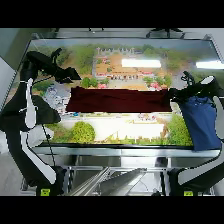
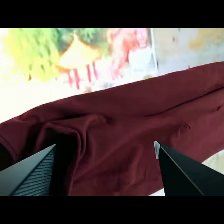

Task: Fold the shirts.

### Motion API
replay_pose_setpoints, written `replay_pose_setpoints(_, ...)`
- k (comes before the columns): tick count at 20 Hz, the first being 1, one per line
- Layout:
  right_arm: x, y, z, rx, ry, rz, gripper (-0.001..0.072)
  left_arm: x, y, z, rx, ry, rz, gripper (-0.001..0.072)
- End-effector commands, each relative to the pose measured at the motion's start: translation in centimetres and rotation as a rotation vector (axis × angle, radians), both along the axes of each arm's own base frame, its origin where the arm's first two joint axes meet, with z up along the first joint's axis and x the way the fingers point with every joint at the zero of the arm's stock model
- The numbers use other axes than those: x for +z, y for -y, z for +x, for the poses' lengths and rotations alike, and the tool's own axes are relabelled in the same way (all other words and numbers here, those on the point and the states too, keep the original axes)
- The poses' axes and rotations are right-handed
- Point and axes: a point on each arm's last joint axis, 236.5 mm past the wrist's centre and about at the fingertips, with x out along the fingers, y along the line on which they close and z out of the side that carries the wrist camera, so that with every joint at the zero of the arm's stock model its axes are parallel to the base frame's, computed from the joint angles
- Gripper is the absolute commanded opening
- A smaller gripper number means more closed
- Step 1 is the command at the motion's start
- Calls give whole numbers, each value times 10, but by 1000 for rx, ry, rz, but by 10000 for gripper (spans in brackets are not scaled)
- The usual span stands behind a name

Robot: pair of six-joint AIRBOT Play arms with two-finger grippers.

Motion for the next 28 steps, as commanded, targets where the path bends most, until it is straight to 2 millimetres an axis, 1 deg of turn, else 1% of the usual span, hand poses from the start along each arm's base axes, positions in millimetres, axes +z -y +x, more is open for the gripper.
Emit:
replay_pose_setpoints(1,-12,-18,-2,2,-35,105,636,1,15,-11,-30,-35,-12,698)
replay_pose_setpoints(2,-15,-19,-3,16,-36,110,593,1,23,-14,-48,-38,-12,698)
replay_pose_setpoints(3,-15,-22,-5,42,-29,120,519,1,34,-16,-70,-40,-12,698)
replay_pose_setpoints(4,-14,-24,-5,58,-20,131,406,1,45,-19,-92,-39,-11,698)
replay_pose_setpoints(5,-12,-26,-5,66,-12,137,200,1,59,-21,-115,-34,-11,698)
replay_pose_setpoints(6,-9,-29,-5,74,-4,153,23,1,72,-22,-135,-23,-10,697)
replay_pose_setpoints(7,-3,-32,-5,86,2,177,21,1,87,-23,-155,-10,-10,678)
replay_pose_setpoints(8,7,-37,-6,113,14,201,21,1,104,-23,-175,10,-10,443)
replay_pose_setpoints(9,18,-38,-5,128,24,208,21,0,123,-24,-196,29,-11,153)
replay_pose_setpoints(10,34,-39,-4,150,43,210,21,-2,144,-25,-217,50,-13,18)
replay_pose_setpoints(11,53,-40,-2,171,72,209,21,-7,167,-27,-240,69,-16,18)
replay_pose_setpoints(12,79,-43,0,193,110,217,21,-14,189,-31,-264,80,-17,18)
replay_pose_setpoints(14,132,-52,1,232,190,249,21,-36,234,-45,-317,85,-20,18)
replay_pose_setpoints(16,179,-62,0,262,266,278,21,-64,275,-64,-369,71,-17,18)
replay_pose_setpoints(18,221,-73,-6,286,330,318,21,-90,305,-85,-396,39,-13,18)
replay_pose_setpoints(19,240,-80,-10,298,361,351,21,-98,315,-91,-409,31,-11,18)
replay_pose_setpoints(20,256,-87,-15,306,383,385,21,-104,325,-93,-415,31,-13,18)
replay_pose_setpoints(21,264,-94,-18,314,396,397,21,-104,332,-90,-405,43,-24,18)
replay_pose_setpoints(22,268,-100,-21,329,398,396,21,-98,340,-86,-389,53,-59,18)
replay_pose_setpoints(23,268,-106,-23,338,387,401,22,-84,344,-84,-375,48,-108,18)
replay_pose_setpoints(24,267,-113,-25,342,367,407,22,-64,342,-87,-377,17,-162,18)
replay_pose_setpoints(25,266,-121,-28,356,354,406,21,-33,331,-96,-403,-23,-211,18)
replay_pose_setpoints(26,265,-130,-30,369,341,410,22,-2,314,-105,-447,-49,-243,18)
replay_pose_setpoints(27,265,-144,-31,389,343,413,22,35,289,-116,-500,-52,-251,18)
replay_pose_setpoints(28,266,-159,-29,401,357,414,22,71,261,-121,-525,-35,-247,18)
